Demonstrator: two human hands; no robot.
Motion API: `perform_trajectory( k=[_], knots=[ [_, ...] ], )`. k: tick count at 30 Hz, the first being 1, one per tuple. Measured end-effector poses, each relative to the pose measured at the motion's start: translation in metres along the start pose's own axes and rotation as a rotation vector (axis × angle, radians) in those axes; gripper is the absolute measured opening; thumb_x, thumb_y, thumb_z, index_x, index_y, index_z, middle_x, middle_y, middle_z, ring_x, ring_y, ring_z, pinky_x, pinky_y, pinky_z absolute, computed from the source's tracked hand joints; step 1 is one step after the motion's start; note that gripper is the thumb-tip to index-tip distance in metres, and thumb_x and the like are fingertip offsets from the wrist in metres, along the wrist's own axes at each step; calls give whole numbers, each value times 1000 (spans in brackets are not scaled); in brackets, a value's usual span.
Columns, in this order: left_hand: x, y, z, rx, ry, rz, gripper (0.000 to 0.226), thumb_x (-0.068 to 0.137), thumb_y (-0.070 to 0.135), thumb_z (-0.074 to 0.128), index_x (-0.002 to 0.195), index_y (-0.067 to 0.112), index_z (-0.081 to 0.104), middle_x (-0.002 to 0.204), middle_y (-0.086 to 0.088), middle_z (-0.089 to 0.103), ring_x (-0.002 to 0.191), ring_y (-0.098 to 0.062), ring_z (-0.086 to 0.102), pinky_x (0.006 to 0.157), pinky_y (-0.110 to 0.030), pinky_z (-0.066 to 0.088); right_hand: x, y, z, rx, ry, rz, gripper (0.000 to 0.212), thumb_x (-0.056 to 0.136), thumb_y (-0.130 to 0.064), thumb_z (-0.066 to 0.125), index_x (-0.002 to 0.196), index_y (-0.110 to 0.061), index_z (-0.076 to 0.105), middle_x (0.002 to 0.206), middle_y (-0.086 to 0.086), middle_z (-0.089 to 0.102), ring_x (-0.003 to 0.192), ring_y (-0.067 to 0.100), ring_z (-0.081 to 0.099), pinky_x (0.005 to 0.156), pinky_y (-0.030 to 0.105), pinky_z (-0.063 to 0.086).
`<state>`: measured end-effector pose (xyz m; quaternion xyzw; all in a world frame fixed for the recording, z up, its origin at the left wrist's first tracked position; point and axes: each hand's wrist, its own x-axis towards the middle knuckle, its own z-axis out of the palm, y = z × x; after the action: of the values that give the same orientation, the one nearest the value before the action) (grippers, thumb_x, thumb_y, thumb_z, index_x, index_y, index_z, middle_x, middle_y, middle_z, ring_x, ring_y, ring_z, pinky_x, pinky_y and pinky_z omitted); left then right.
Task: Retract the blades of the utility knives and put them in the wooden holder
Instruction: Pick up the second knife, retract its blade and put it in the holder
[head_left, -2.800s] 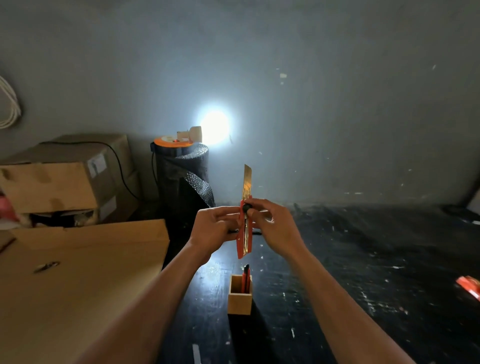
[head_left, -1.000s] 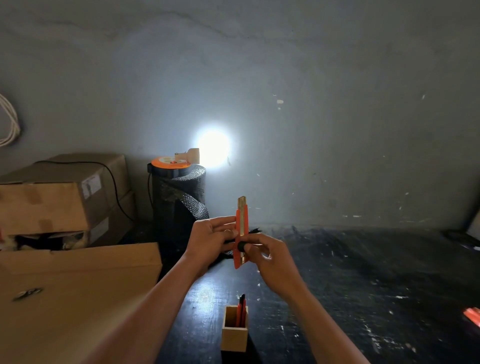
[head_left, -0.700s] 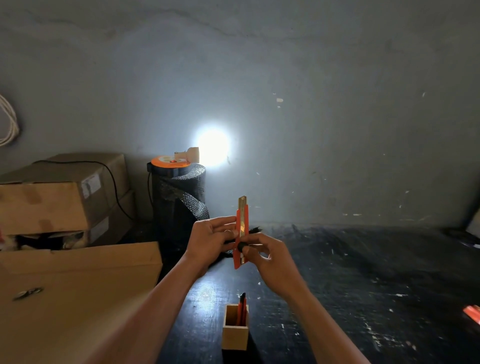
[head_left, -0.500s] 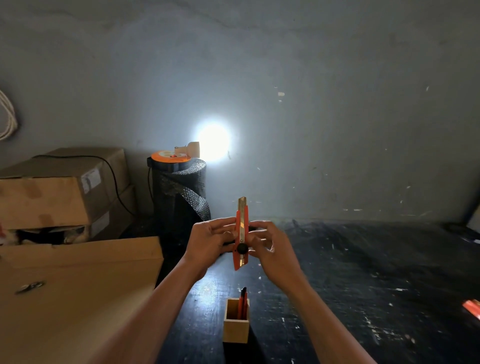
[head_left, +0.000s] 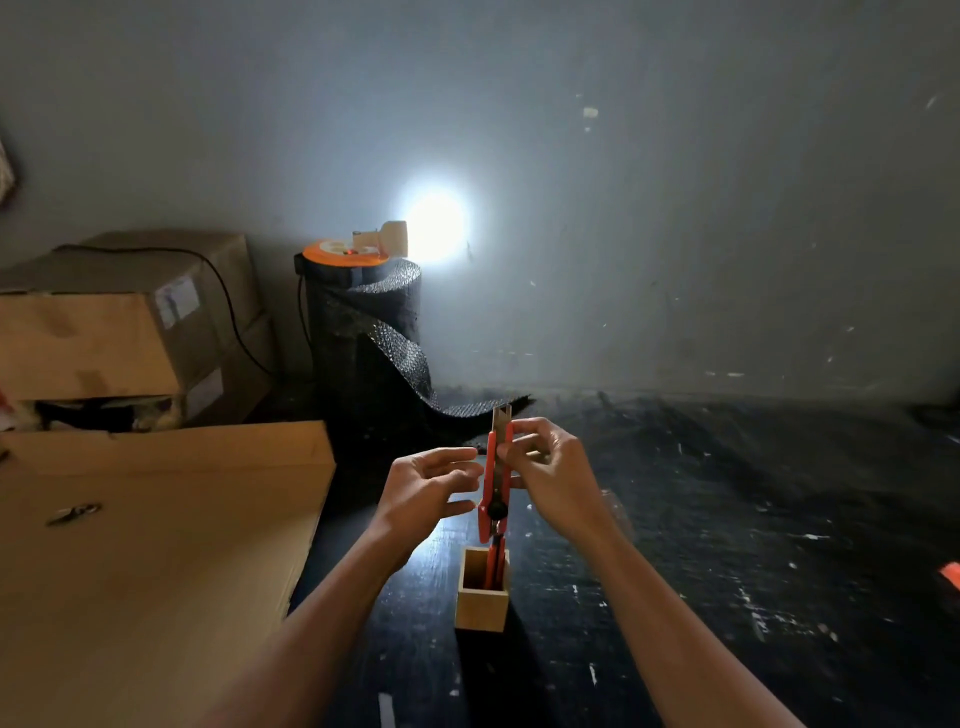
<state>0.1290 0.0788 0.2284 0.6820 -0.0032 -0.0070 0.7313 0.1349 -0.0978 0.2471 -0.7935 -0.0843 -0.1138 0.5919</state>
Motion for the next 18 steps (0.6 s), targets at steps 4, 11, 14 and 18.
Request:
perform_trajectory(
  k=[4, 11, 14, 18],
  knots=[
    [15, -43, -8, 93, 55, -120, 23, 89, -1, 73, 111, 6, 76, 97, -9, 81, 87, -19, 77, 68, -28, 64, 8, 29, 5, -14, 14, 54, 10, 93, -21, 74, 101, -24, 67, 94, 2, 75, 89, 21, 76, 74, 33, 67],
    [33, -116, -4, 523, -9, -161, 59, 81, 14, 84, 137, 11, 63, 130, -6, 70, 116, -22, 69, 92, -33, 60, 28, 93, 25, -132, 3, 189, 11, 91, -18, 72, 100, -20, 66, 89, 1, 74, 85, 21, 75, 79, 47, 64],
    [39, -140, -3, 609, -44, -232, 74, 76, 17, 90, 143, 12, 58, 141, -8, 65, 122, -22, 65, 100, -37, 57, 30, 112, 35, -176, -31, 238, 12, 95, -17, 69, 105, -17, 64, 89, 3, 73, 82, 23, 75, 72, 42, 65],
    [44, -164, 0, 650, -58, -308, 89, 71, 22, 93, 149, 13, 51, 146, -9, 61, 129, -23, 61, 107, -43, 52, 29, 144, 46, -226, -76, 278, 8, 96, -22, 68, 103, -21, 65, 86, 1, 74, 78, 20, 75, 72, 46, 65]
  ],
)
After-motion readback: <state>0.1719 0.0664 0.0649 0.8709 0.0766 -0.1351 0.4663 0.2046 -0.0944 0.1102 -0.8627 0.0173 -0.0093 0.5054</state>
